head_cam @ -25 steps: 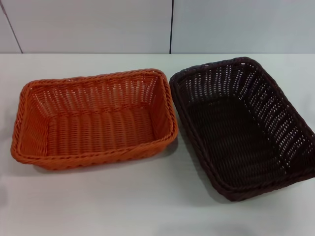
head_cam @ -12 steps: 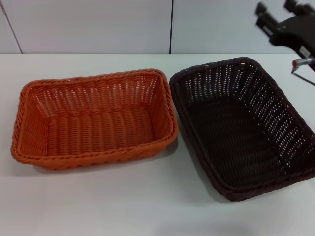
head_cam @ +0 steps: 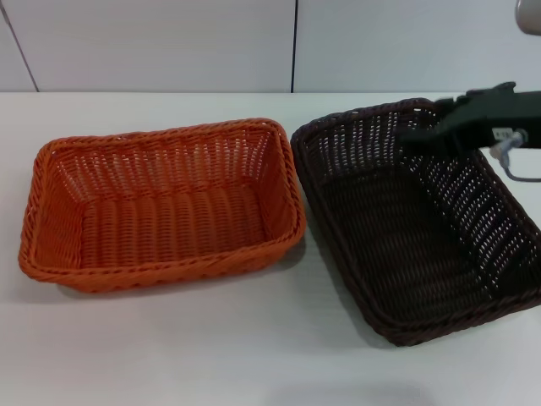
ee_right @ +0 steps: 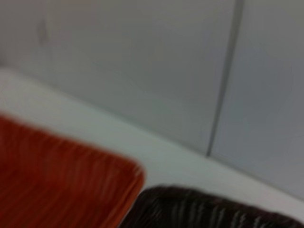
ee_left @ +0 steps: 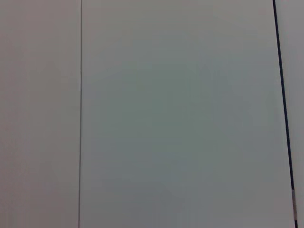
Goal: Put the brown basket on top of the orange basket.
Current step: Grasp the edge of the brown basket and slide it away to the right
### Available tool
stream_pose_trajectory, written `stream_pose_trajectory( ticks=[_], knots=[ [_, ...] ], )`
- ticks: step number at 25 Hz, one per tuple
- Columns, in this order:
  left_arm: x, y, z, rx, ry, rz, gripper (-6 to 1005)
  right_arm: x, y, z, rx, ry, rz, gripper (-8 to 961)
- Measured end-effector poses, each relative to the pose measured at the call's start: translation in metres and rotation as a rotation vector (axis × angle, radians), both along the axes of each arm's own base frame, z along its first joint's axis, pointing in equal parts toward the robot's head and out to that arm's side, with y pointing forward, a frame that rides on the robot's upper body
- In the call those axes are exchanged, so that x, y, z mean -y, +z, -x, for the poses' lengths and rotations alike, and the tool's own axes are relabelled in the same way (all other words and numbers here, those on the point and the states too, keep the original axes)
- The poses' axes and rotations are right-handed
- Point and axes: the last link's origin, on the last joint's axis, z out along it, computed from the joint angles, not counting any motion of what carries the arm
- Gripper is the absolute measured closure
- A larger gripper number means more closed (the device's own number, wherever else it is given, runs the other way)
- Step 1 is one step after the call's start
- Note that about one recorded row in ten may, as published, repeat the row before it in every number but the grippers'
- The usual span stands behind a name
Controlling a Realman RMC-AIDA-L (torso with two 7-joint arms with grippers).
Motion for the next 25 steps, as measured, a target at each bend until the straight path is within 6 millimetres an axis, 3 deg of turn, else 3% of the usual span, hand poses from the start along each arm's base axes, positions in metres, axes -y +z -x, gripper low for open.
stream_pose_trajectory(
  ticks=[6,14,25],
  knots=[
    [-0.002,-0.001,0.003,0.051,-0.007,0.010,198,0.026,0.007,0.021,0.094,0.085,0.267,309],
    [0.000,-0.003,0.008,0.075,0.004,0.022,198,0.043,0.002,0.018,0.200,0.108,0.573,309],
    [0.003,-0.007,0.011,0.083,0.027,0.037,198,0.050,0.010,0.005,0.295,0.105,0.668,309]
  ],
)
